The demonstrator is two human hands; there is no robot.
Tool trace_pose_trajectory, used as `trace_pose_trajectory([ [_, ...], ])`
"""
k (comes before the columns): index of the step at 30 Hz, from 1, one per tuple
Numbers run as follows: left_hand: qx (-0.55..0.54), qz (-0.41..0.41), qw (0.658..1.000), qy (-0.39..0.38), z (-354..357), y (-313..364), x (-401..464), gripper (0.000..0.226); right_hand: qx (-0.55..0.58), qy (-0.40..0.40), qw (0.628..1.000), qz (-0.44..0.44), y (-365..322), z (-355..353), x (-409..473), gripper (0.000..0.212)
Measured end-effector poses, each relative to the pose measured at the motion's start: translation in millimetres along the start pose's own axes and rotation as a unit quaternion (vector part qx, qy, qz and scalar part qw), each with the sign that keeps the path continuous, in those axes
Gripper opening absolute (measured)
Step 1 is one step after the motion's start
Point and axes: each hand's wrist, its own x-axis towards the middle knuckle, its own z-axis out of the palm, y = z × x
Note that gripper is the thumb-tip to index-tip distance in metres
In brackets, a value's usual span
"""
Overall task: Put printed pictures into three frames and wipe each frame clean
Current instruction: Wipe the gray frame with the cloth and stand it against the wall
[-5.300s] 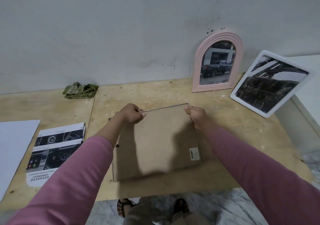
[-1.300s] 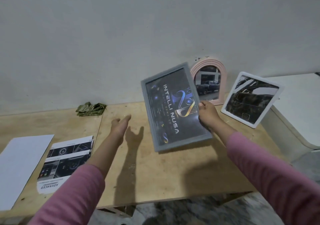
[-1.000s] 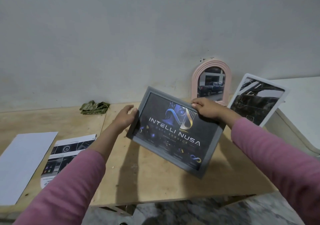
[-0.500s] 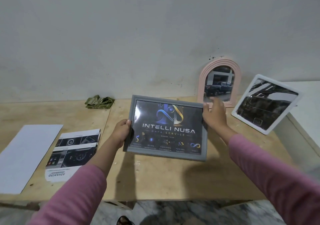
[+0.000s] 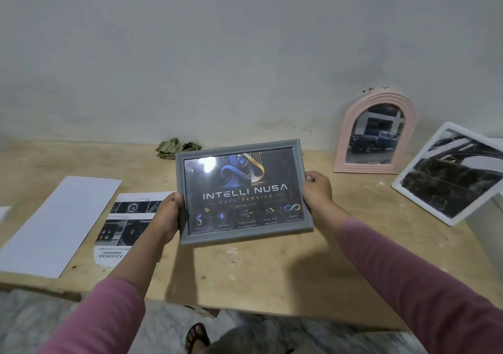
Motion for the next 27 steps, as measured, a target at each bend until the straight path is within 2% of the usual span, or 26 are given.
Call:
trace_pose_trajectory([
  [5,-0.039,-0.011,0.999,0.014,-60.7,6.2,8.0,0.043,-0.023,-0.032,0.999,-0.032,-28.8,67.4,6.3,0.027],
  [7,-0.037,0.007,0.998,0.042,-89.7,8.2,20.4,0.046,-0.012,-0.045,0.998,-0.029,-40.2,103.7,8.1,0.026],
  [9,-0.031,0.024,0.997,0.073,-117.6,11.1,29.2,0.036,-0.011,-0.068,0.997,-0.019,-51.1,136.8,5.1,0.029],
  [12,-0.032,0.001,0.991,0.131,-179.8,12.8,59.0,0.036,-0.030,-0.135,0.990,-0.027,-72.1,203.2,4.8,0.036],
  [14,-0.019,-0.002,0.985,0.169,-225.9,4.0,90.3,0.040,-0.054,-0.170,0.983,-0.035,-88.6,243.5,7.0,0.029],
  [17,0.000,-0.017,0.976,0.215,-270.6,15.7,104.5,0.032,-0.128,-0.147,0.976,-0.095,-108.5,292.1,19.0,0.029],
  [19,0.000,-0.012,0.970,0.244,-286.8,27.0,104.7,0.023,-0.226,-0.136,0.947,-0.185,-114.3,315.5,31.7,0.039],
  [22,0.015,-0.001,0.965,0.260,-323.7,29.0,124.4,0.026,-0.374,-0.169,0.872,-0.268,-119.3,356.4,48.3,0.055],
  [25,0.033,-0.010,0.964,0.265,-353.8,28.3,138.8,0.030,-0.512,-0.194,0.788,-0.283,-124.3,388.0,59.2,0.068],
  [27,0.046,-0.012,0.963,0.264,-369.2,27.2,146.5,0.030,-0.570,-0.210,0.748,-0.268,-124.9,403.5,65.0,0.070],
])
